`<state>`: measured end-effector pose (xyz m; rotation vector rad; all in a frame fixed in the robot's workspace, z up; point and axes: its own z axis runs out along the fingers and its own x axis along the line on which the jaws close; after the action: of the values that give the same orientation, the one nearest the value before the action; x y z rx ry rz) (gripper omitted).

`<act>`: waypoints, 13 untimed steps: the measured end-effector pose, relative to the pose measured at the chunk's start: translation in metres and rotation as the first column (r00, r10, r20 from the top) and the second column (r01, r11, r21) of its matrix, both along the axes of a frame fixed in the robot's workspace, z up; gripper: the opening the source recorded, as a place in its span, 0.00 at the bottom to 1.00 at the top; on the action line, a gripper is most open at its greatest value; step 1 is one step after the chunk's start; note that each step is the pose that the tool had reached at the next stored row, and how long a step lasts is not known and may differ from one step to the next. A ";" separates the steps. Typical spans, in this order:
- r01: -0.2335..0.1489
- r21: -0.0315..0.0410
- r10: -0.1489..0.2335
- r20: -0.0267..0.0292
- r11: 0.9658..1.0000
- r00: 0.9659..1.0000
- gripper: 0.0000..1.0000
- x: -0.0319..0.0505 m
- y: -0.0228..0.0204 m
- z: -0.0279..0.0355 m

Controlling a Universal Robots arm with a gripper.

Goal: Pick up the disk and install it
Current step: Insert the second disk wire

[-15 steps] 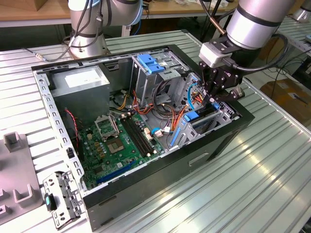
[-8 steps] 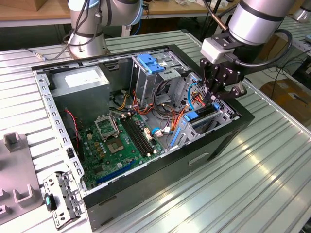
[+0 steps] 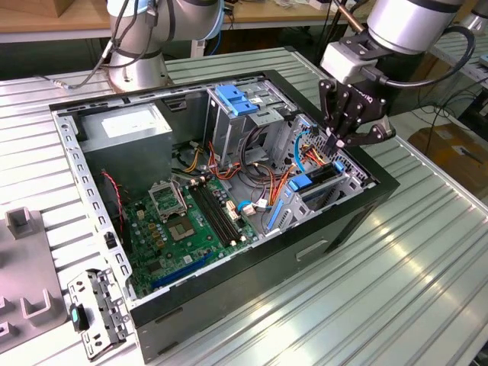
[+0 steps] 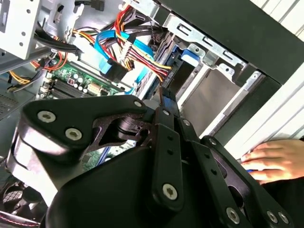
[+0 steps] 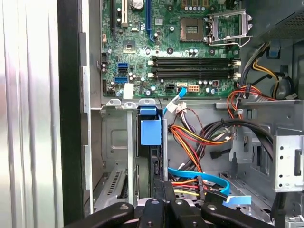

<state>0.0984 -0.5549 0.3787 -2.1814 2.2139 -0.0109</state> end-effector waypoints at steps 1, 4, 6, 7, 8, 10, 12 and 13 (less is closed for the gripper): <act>0.000 0.000 0.000 -0.001 1.000 1.000 0.11 0.0001 0.0014 0.0007; -0.002 0.000 0.002 -0.005 1.000 1.000 0.11 0.0004 0.0071 0.0049; -0.005 0.000 0.005 -0.012 1.000 1.000 0.11 0.0005 0.0127 0.0091; -0.006 0.000 0.006 -0.015 1.000 1.000 0.11 0.0006 0.0147 0.0104; -0.008 0.000 0.008 -0.018 1.000 1.000 0.11 0.0006 0.0178 0.0117; -0.011 0.000 0.011 -0.023 1.000 1.000 0.11 0.0008 0.0248 0.0128; -0.014 -0.002 0.014 -0.026 1.000 1.000 0.11 0.0011 0.0342 0.0133; -0.014 -0.003 0.014 -0.027 1.000 1.000 0.11 0.0013 0.0370 0.0134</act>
<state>0.0997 -0.5179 0.3921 -2.2117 2.2133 0.0155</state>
